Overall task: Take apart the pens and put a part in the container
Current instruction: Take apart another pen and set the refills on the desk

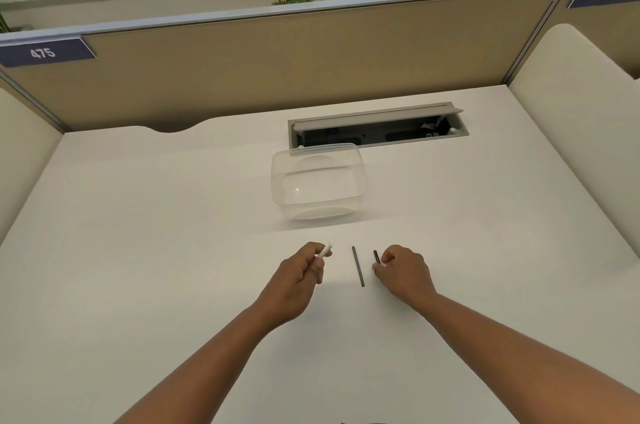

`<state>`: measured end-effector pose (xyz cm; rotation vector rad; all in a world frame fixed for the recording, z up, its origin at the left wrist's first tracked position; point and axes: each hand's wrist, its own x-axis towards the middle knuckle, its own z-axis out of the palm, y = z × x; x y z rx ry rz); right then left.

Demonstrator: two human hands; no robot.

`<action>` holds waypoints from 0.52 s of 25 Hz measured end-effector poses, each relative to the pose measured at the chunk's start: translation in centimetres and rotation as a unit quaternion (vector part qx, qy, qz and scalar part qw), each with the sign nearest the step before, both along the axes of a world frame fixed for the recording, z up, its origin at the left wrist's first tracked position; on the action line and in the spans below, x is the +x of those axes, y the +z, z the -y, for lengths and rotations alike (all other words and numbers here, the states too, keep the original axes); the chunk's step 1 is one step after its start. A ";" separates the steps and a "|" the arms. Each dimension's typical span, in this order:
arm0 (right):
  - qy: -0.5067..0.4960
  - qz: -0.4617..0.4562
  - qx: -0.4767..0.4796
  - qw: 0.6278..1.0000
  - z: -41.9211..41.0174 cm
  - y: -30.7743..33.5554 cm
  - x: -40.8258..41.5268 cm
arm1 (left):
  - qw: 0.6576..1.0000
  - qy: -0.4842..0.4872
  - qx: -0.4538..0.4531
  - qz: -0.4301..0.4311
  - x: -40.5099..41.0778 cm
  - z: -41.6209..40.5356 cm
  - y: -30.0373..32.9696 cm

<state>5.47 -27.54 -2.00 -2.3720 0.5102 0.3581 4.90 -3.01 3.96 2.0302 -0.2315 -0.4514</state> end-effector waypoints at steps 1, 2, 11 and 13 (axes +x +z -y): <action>-0.002 0.001 0.004 1.000 0.0 0.0 -0.1 | 1.000 0.003 -0.002 -0.003 0.0 0.1 0.0; -0.002 0.002 0.006 1.000 0.1 -0.1 -0.2 | 1.000 0.006 -0.006 -0.006 0.0 0.2 0.1; 0.015 0.060 0.053 0.997 -0.3 1.9 -1.7 | 0.984 0.105 -0.106 -0.101 -0.3 0.5 1.5; 0.059 0.057 0.113 0.990 -1.3 3.0 -2.4 | 0.957 0.168 -0.179 -0.157 -0.5 1.0 1.8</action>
